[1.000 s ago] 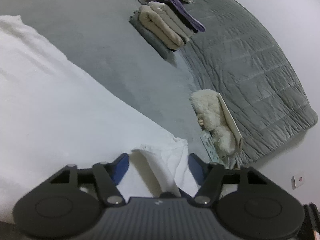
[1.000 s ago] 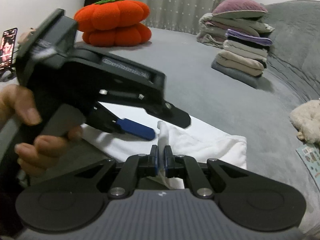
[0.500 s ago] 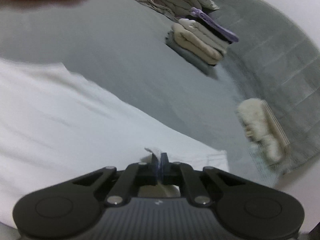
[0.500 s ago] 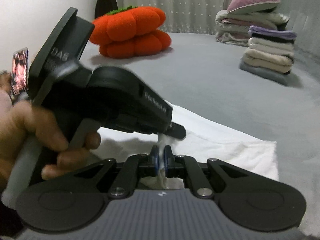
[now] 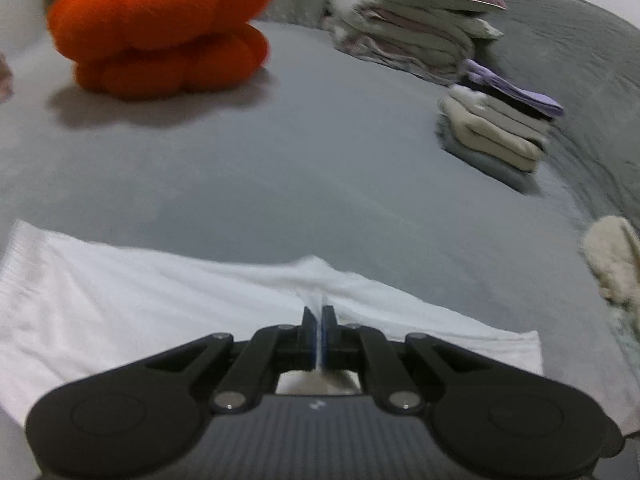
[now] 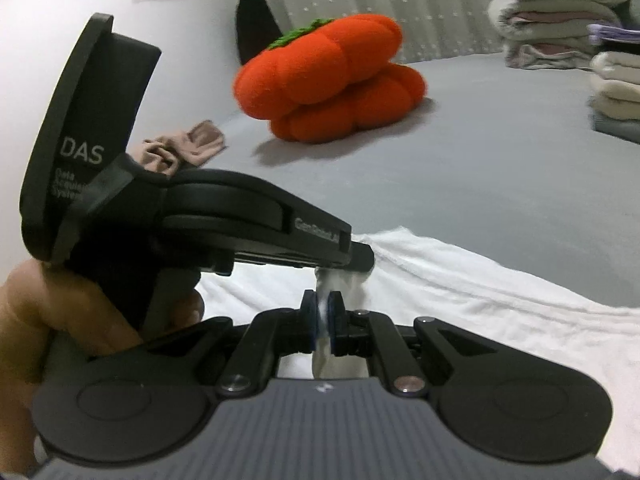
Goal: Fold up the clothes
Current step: 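Pinch the white garment end with the left gripper while the right gripper pinches beside it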
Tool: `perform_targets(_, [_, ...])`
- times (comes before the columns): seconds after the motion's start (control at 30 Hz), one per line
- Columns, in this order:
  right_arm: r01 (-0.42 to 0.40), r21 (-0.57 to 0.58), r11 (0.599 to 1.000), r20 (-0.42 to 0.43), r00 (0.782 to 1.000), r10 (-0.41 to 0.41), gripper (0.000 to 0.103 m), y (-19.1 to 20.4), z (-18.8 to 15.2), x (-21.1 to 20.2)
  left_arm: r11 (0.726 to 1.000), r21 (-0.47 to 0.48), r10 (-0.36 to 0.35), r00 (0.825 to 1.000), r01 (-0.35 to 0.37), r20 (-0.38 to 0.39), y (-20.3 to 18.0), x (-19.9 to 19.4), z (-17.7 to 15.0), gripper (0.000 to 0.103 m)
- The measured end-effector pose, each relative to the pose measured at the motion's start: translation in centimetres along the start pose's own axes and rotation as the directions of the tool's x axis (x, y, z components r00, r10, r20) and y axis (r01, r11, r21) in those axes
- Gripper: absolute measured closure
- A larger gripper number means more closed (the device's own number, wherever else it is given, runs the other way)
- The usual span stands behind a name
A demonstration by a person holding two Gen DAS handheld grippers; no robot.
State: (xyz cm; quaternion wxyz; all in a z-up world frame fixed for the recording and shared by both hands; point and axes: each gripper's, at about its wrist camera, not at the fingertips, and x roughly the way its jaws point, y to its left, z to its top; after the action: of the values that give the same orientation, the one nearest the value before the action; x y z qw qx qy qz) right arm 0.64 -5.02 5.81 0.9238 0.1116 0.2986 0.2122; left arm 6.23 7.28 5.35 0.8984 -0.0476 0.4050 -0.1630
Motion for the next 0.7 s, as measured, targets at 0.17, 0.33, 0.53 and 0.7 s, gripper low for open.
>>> perform_targets(0.17, [-0.081,0.000,0.997,-0.002,0.997,0.081,0.095,2.0,1.0,3.1,0.997,-0.022,0.077,0.997,-0.077,0.010,3.5,-1.0,1.3,0.101])
perform_targets(0.33, [-0.159,0.028,0.987,-0.020,0.987,0.160,0.095,3.6,1.7,6.0,0.987,-0.052,0.154,0.988,-0.153,0.024,7.2,-2.1,2.0,0.101])
perform_targets(0.53, [-0.243,0.089,0.966,-0.045,0.968,0.248,0.095,5.3,2.1,9.1,0.966,-0.100,0.244,0.969,-0.240,0.029,10.7,-2.9,2.1,0.101])
perform_targets(0.7, [-0.294,0.137,0.946,-0.057,0.951,0.304,0.095,6.0,2.1,10.9,0.951,-0.181,0.262,0.964,-0.250,0.041,13.1,-3.0,2.6,0.101])
